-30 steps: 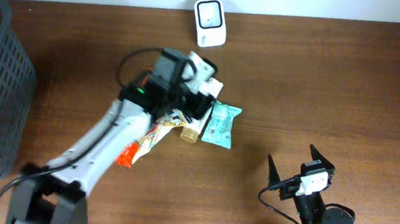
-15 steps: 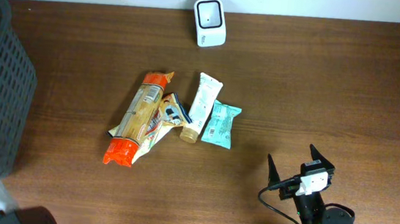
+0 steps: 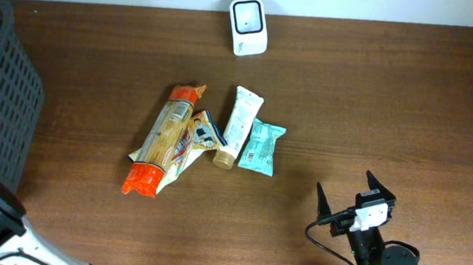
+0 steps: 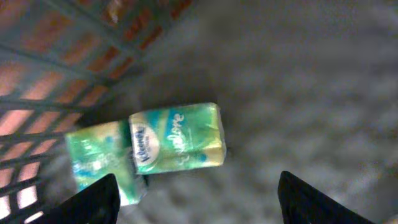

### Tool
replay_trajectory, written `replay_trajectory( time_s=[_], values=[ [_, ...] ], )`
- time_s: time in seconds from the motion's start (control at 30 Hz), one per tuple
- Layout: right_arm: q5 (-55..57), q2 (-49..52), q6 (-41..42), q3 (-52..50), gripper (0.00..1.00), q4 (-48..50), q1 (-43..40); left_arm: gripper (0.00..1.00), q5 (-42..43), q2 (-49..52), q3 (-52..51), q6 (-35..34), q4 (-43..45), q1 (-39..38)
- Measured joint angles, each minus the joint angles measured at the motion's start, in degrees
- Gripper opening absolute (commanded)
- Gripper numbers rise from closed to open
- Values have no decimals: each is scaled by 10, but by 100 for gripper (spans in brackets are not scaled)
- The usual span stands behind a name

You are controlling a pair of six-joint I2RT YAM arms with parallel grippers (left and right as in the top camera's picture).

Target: Scan the item barcode

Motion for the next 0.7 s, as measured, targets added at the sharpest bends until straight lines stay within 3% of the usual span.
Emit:
replay_trajectory(
  time_s=[0.07, 0.37, 0.47, 0.5, 0.57, 0.6, 0.7],
  values=[
    [0, 0, 0, 0, 99, 0, 0, 86, -3, 27, 0, 3, 12, 0],
    [0, 0, 0, 0, 99, 0, 0, 85, -32, 97, 0, 71, 56, 0],
    [0, 0, 0, 0, 99, 0, 0, 45, -34, 102, 0, 76, 67, 0],
    [0, 0, 0, 0, 99, 0, 0, 23, -38, 103, 0, 80, 69, 1],
    [0, 0, 0, 0, 99, 0, 0, 4, -42, 106, 1, 80, 70, 1],
    [0, 0, 0, 0, 99, 0, 0, 0, -45, 106, 5, 84, 71, 0],
    [0, 0, 0, 0, 99, 0, 0, 0, -45, 106, 8, 86, 70, 0]
  ],
)
